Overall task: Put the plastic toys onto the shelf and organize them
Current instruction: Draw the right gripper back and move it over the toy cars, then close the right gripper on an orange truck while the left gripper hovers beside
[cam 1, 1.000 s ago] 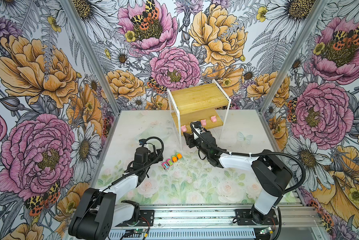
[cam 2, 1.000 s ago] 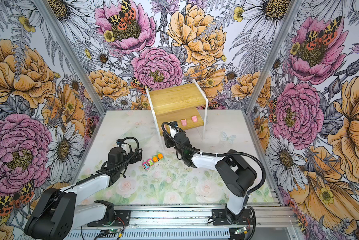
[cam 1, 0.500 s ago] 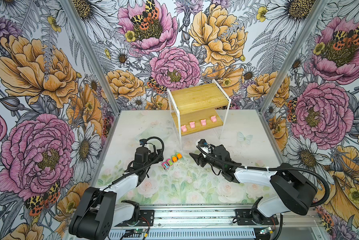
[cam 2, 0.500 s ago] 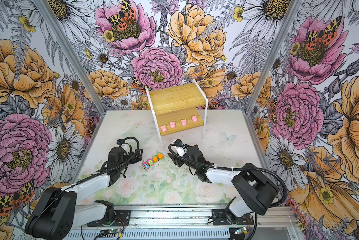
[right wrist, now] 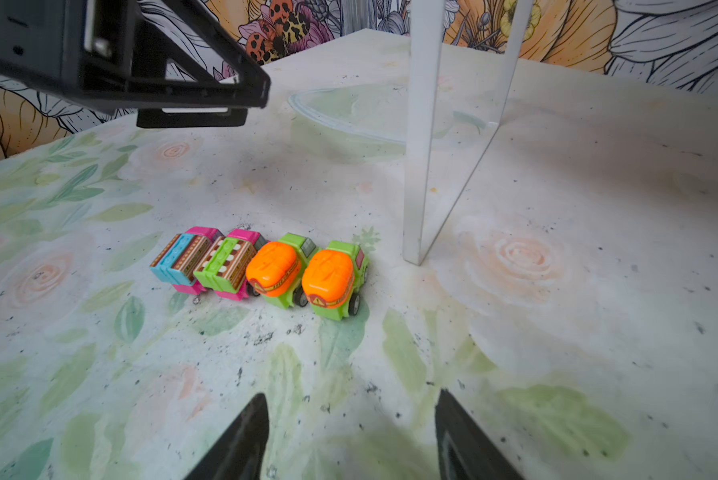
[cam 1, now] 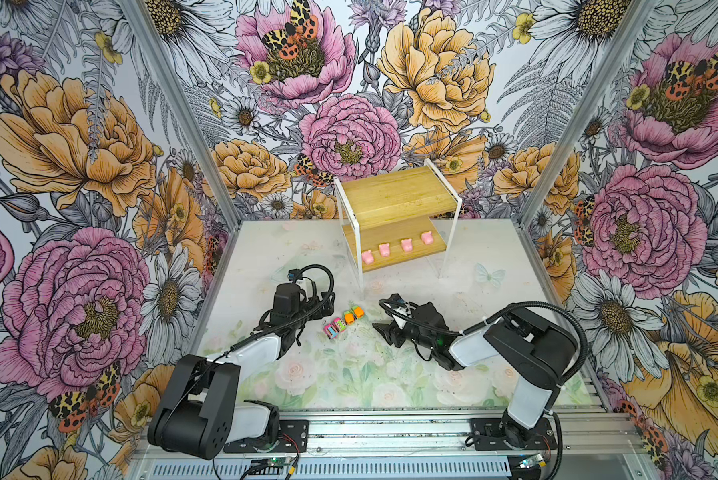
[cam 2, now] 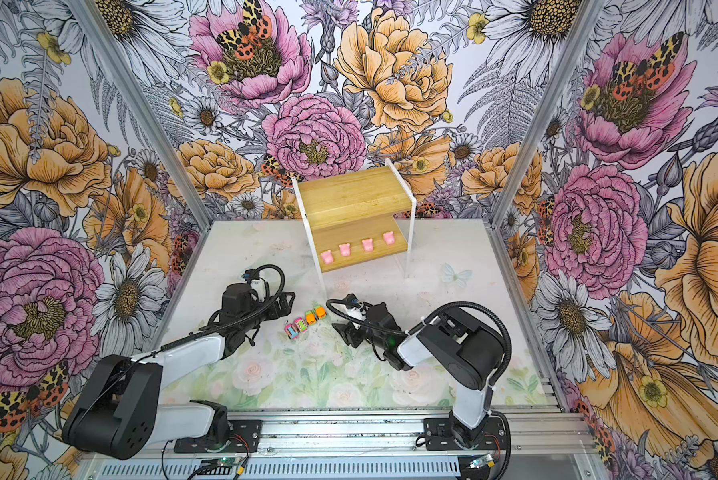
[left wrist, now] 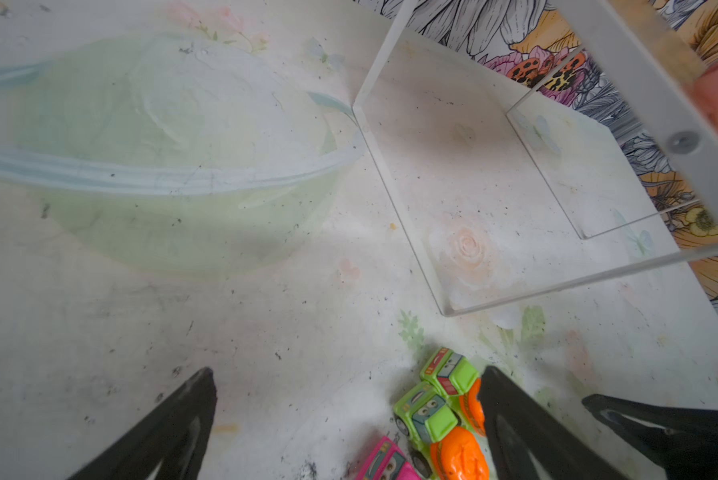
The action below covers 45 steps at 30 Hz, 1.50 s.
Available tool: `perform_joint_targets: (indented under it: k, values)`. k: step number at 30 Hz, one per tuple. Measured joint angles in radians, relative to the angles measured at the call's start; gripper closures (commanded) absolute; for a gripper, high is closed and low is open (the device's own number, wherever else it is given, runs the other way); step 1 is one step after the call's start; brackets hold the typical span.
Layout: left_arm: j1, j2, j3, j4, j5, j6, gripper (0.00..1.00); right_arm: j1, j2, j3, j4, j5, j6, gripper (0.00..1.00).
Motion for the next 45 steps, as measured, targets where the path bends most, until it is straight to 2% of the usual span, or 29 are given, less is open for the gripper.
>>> perform_joint_targets:
  k: [7, 15, 22, 29, 37, 45]
  values:
    - [0.021, 0.182, 0.153, -0.004, 0.146, 0.019, 0.06, 0.044, 0.063, 0.077, 0.039, 0.050, 0.021, 0.36]
    - [0.021, 0.275, 0.169, -0.004, 0.252, 0.021, 0.17, 0.062, 0.124, 0.137, 0.042, 0.081, 0.046, 0.38]
    - [0.021, 0.302, 0.171, 0.006, 0.305, 0.019, 0.50, 0.064, 0.149, 0.152, 0.040, 0.098, 0.058, 0.42]
    - [0.021, 0.380, 0.207, 0.008, 0.348, 0.005, 0.66, 0.064, 0.156, 0.171, 0.026, 0.105, 0.065, 0.48]
    - [0.006, 0.412, 0.244, 0.009, 0.388, 0.002, 0.71, 0.064, 0.174, 0.193, 0.000, 0.103, 0.064, 0.50]
    - [-0.016, 0.444, 0.248, 0.009, 0.415, 0.002, 0.72, 0.064, 0.191, 0.209, -0.019, 0.103, 0.064, 0.50]
